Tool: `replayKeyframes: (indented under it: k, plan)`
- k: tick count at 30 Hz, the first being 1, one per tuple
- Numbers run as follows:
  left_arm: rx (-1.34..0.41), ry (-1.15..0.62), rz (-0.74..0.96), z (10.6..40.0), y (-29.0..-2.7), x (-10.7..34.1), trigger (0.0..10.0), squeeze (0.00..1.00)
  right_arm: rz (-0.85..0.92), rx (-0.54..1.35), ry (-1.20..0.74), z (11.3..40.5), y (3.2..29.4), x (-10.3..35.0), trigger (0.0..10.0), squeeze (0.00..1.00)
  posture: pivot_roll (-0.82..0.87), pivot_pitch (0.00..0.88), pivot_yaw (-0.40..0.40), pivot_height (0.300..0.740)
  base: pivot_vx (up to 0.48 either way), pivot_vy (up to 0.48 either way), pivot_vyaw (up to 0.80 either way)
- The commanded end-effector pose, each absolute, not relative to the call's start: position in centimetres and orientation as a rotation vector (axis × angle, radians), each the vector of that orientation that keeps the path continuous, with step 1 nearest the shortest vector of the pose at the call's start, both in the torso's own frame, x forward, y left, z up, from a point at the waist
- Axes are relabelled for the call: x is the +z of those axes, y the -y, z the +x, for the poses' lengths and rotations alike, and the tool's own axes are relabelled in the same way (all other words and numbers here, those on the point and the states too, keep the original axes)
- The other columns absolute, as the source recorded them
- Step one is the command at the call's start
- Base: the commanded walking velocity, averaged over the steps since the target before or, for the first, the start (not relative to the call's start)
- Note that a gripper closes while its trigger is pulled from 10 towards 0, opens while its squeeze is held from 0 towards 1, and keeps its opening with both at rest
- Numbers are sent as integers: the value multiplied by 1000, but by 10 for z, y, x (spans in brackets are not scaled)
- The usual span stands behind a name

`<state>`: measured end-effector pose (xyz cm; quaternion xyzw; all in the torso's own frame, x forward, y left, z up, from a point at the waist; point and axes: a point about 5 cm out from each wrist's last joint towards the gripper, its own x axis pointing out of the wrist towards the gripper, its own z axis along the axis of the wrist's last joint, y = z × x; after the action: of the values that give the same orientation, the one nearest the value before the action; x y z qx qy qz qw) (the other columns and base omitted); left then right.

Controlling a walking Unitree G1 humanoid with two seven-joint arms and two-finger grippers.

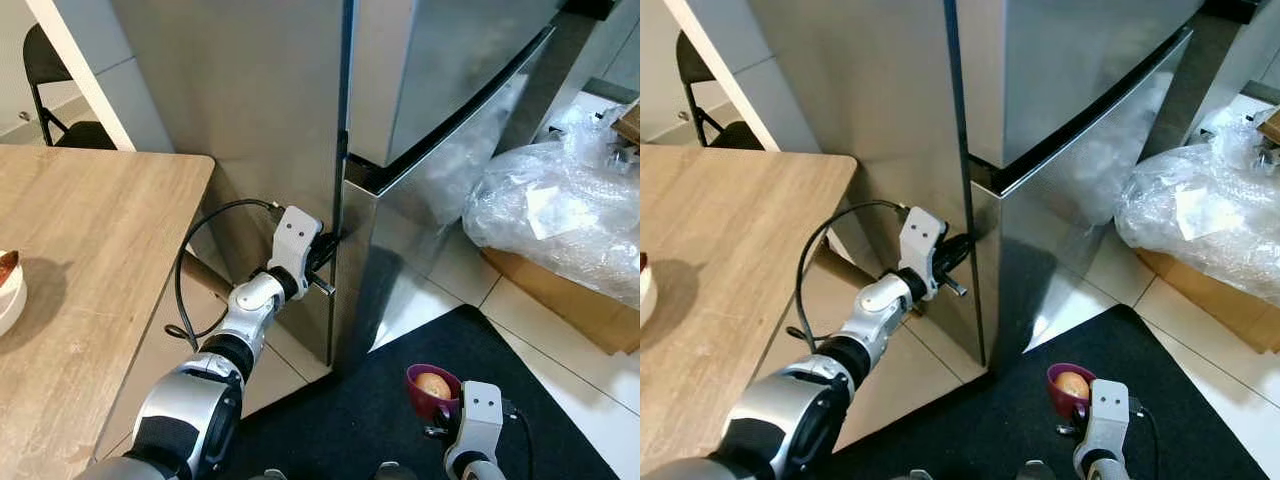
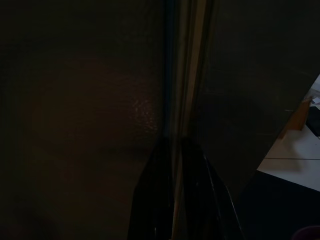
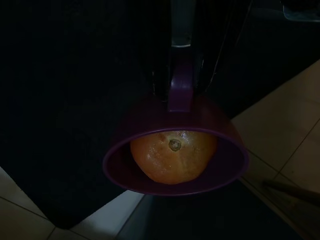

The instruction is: Restocking fridge

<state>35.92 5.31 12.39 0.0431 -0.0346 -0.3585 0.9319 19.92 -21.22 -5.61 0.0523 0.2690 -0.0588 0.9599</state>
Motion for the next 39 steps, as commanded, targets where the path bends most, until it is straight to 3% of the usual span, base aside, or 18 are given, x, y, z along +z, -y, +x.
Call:
replayKeyframes:
  k: [1,39]
  plan:
    - [-839,62,94,352,-29,123,10000,0,117,-138,-529,196,213,-56,10000,0,-206,206,85,740,0,0,0]
    - [-1000,68,70,333,15,122,10000,0,106,-182,-577,171,225,-66,10000,0,-234,218,111,740,0,0,0]
